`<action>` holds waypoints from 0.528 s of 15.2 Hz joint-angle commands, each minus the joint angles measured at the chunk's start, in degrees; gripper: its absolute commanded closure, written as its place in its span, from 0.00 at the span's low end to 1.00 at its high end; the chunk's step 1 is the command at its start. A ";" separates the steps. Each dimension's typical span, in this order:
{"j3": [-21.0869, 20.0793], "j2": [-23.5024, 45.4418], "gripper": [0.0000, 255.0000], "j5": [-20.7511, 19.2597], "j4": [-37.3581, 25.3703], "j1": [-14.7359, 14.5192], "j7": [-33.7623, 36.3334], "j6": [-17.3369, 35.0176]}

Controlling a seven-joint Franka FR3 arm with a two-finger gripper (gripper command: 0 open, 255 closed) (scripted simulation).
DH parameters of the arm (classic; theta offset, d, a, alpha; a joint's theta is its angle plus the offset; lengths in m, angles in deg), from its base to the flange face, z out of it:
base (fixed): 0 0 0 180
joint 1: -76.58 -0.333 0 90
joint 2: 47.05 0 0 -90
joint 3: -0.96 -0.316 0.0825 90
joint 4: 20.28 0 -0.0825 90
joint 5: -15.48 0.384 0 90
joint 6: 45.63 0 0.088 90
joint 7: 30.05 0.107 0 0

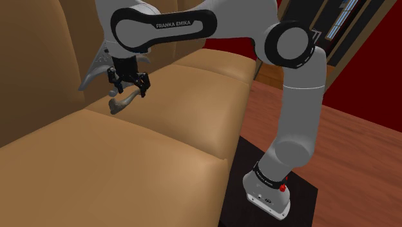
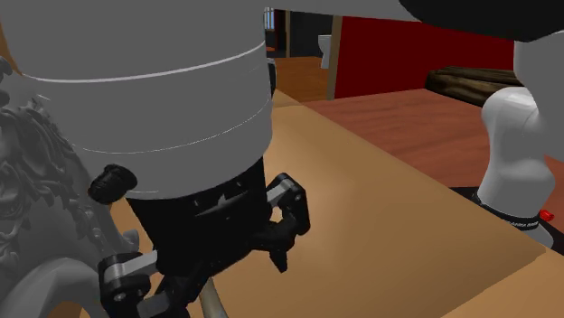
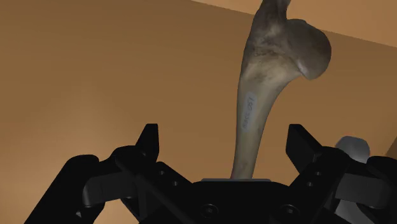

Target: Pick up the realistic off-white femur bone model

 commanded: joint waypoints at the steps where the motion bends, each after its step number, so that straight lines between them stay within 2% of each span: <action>1: 1.23 4.54 0.00 -1.86 -5.97 -2.02 2.81 -1.64; 8: 1.70 5.61 0.00 -2.58 -2.13 -1.78 3.72 3.05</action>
